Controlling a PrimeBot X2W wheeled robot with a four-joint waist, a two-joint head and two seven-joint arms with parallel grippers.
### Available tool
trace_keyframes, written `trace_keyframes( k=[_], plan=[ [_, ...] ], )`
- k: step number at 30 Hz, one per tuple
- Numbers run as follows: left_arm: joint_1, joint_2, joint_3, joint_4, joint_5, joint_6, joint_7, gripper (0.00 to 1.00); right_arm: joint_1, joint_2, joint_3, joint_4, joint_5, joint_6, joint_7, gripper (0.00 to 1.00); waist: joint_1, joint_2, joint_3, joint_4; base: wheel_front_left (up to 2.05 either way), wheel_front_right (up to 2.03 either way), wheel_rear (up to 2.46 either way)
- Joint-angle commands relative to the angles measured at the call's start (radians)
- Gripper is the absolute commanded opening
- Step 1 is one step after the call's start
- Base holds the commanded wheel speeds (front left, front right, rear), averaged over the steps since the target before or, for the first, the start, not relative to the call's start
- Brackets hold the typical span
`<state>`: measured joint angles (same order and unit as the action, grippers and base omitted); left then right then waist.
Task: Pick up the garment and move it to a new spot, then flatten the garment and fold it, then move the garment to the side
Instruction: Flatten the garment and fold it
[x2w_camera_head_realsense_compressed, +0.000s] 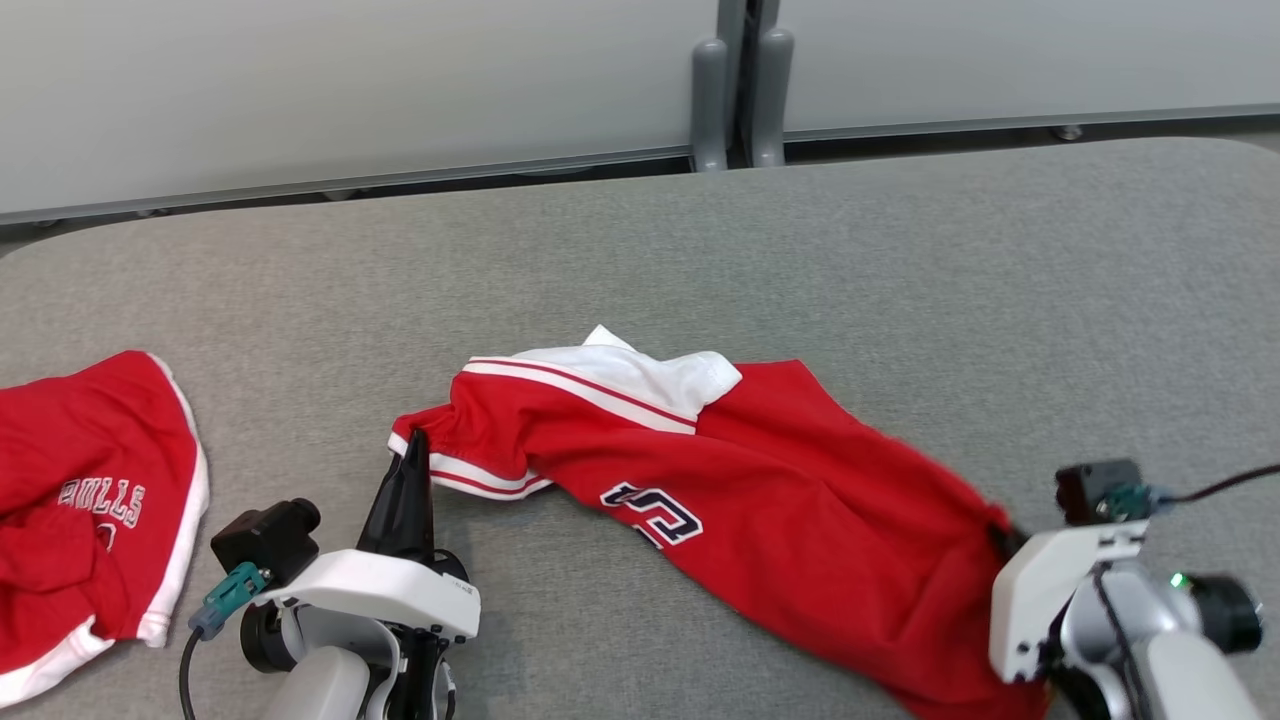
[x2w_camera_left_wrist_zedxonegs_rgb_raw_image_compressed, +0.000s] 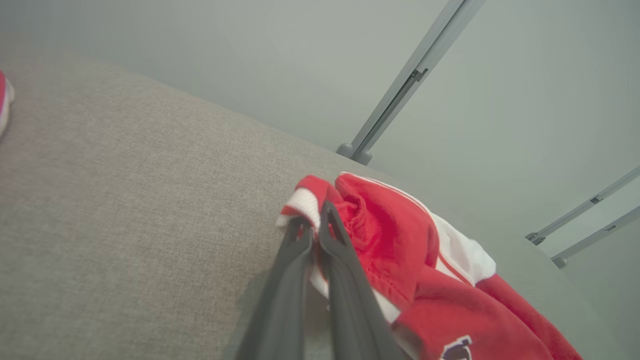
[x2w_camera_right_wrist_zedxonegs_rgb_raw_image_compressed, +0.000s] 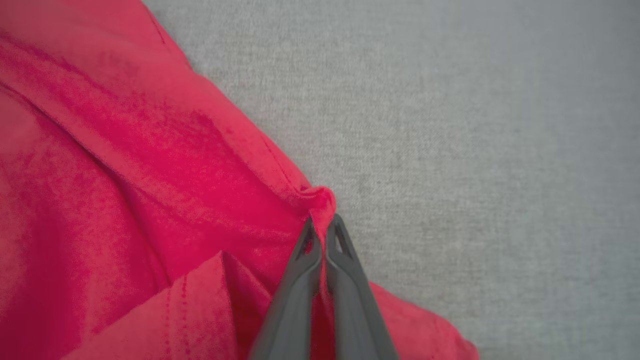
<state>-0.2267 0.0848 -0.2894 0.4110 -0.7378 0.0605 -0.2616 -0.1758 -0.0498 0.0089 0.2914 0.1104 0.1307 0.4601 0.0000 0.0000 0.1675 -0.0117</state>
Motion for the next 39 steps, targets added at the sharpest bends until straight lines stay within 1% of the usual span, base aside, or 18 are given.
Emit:
trace_keyframes(
  k=[1,3,8,11,14,15,16,19,22,24,26,27,28,29,31,34,36,39],
  plan=[
    [0.01,0.001,0.008,-0.008,0.009,-0.009,-0.005,0.0,-0.039,-0.025,-0.013,0.002,-0.023,0.0,-0.016,0.0,0.0,0.0,-0.004,0.017,0.0,0.0,0.0],
    [0.014,-0.001,0.01,-0.011,0.009,-0.014,-0.004,0.0,-0.061,-0.036,-0.017,0.002,-0.037,0.0,-0.022,0.0,0.0,0.0,-0.007,0.024,0.0,0.0,0.0],
    [0.042,-0.016,0.015,-0.042,0.016,-0.037,-0.005,0.0,-0.188,-0.123,0.007,0.002,-0.087,0.0,-0.021,0.0,0.0,0.0,-0.021,0.066,0.0,0.0,0.0],
    [0.064,-0.021,-0.012,-0.056,0.023,-0.058,-0.004,0.0,-0.276,-0.174,0.045,0.042,-0.089,0.0,-0.026,0.0,0.0,0.0,-0.026,0.096,0.0,0.0,0.0],
    [0.081,-0.026,-0.041,-0.054,0.023,-0.065,-0.005,0.0,-0.356,-0.196,0.044,0.106,-0.086,0.0,-0.057,0.0,0.0,0.0,-0.026,0.126,0.0,0.0,0.0],
    [0.087,-0.028,-0.048,-0.05,0.017,-0.065,-0.005,0.0,-0.376,-0.192,0.05,0.131,-0.08,0.0,-0.072,0.61,0.0,0.0,-0.025,0.136,0.0,0.0,0.0],
    [0.092,-0.028,-0.055,-0.048,0.014,-0.062,-0.005,0.0,-0.389,-0.184,0.053,0.162,-0.07,0.0,-0.082,1.0,0.0,0.0,-0.025,0.144,0.0,0.0,0.0],
    [0.101,-0.031,-0.073,-0.044,0.01,-0.07,-0.005,0.0,-0.421,-0.176,0.052,0.23,-0.055,0.0,-0.104,1.0,0.0,0.0,-0.029,0.159,0.0,0.0,0.0],
    [0.119,-0.031,-0.081,-0.043,0.011,-0.068,-0.005,0.0,-0.406,-0.153,0.034,0.256,-0.03,0.0,-0.103,1.0,0.0,0.0,-0.034,0.161,0.0,0.0,0.0],
    [0.127,-0.031,-0.078,-0.045,0.006,-0.066,-0.005,0.0,-0.365,-0.136,0.014,0.244,-0.011,0.0,-0.083,1.0,0.0,0.0,-0.039,0.156,0.0,0.0,0.0],
    [0.138,-0.032,-0.076,-0.049,0.001,-0.065,-0.004,0.0,-0.322,-0.121,0.005,0.199,0.008,0.0,-0.057,1.0,0.0,0.0,-0.043,0.145,0.0,0.0,0.0],
    [0.144,-0.032,-0.077,-0.049,-0.003,-0.067,-0.004,0.22,-0.298,-0.117,-0.005,0.167,0.019,0.0,-0.045,1.0,0.0,0.0,-0.044,0.14,0.0,0.0,0.0],
    [0.148,-0.031,-0.079,-0.046,-0.003,-0.067,-0.004,0.71,-0.269,-0.114,-0.014,0.133,0.024,0.0,-0.036,1.0,0.0,0.0,-0.045,0.134,0.0,0.0,0.0],
    [0.153,-0.031,-0.081,-0.041,-0.003,-0.064,-0.002,1.0,-0.235,-0.108,-0.026,0.093,0.029,0.0,-0.03,1.0,0.0,0.0,-0.045,0.128,0.0,0.0,0.0],
    [0.161,-0.027,-0.083,-0.032,-0.003,-0.063,0.0,1.0,-0.163,-0.089,-0.057,0.011,0.027,0.0,-0.018,1.0,0.0,0.0,-0.045,0.116,0.0,0.0,0.0],
    [0.179,0.001,-0.085,-0.014,0.01,-0.051,0.01,1.0,-0.063,-0.057,-0.11,-0.102,0.014,0.0,-0.016,1.0,0.0,0.0,-0.048,0.098,0.0,0.0,0.0],
    [0.192,0.022,-0.075,-0.004,0.024,-0.031,0.008,1.0,-0.001,-0.032,-0.139,-0.161,0.019,0.0,-0.027,1.0,0.0,0.0,-0.052,0.089,0.0,0.0,0.0],
    [0.214,0.062,-0.043,-0.009,0.049,0.013,0.003,1.0,0.078,-0.009,-0.181,-0.233,0.02,0.0,-0.083,1.0,0.0,0.0,-0.064,0.08,0.0,0.0,0.0]
  ],
)
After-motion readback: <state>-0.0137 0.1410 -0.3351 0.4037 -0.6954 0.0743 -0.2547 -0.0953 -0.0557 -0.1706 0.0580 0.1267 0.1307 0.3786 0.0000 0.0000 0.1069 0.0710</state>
